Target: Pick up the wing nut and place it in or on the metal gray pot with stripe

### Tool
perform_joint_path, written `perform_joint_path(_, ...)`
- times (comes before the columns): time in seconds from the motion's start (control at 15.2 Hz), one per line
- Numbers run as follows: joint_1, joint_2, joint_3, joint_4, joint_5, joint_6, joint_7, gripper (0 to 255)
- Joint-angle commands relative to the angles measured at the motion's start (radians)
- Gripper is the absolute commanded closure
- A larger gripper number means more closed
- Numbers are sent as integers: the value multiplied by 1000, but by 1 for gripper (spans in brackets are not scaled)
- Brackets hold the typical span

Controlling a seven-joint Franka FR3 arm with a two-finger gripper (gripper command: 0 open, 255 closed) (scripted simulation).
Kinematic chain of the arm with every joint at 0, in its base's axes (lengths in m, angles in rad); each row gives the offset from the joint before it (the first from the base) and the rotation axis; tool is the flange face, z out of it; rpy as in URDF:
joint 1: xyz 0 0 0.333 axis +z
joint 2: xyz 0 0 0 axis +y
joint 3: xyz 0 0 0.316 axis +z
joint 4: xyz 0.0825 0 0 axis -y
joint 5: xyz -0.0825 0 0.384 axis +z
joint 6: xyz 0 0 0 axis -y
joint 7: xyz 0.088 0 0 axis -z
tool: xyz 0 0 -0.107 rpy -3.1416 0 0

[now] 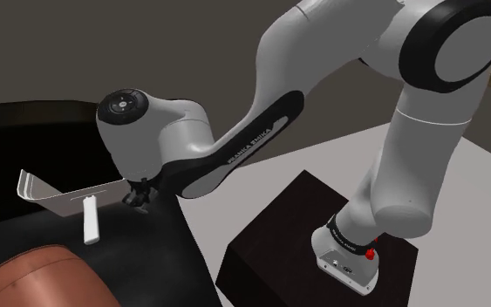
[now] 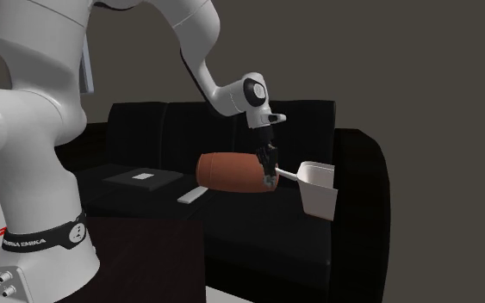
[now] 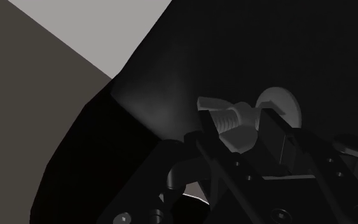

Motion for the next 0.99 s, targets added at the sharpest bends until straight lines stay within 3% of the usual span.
perform_joint_path(0.0, -6, -18, 8, 5, 20, -19, -18, 255)
perform_joint_path(0.46, -21, -78, 30, 23, 81, -78, -71, 255)
perform_joint_path(0.92, 32, 179, -18, 391, 10, -210, -116, 255)
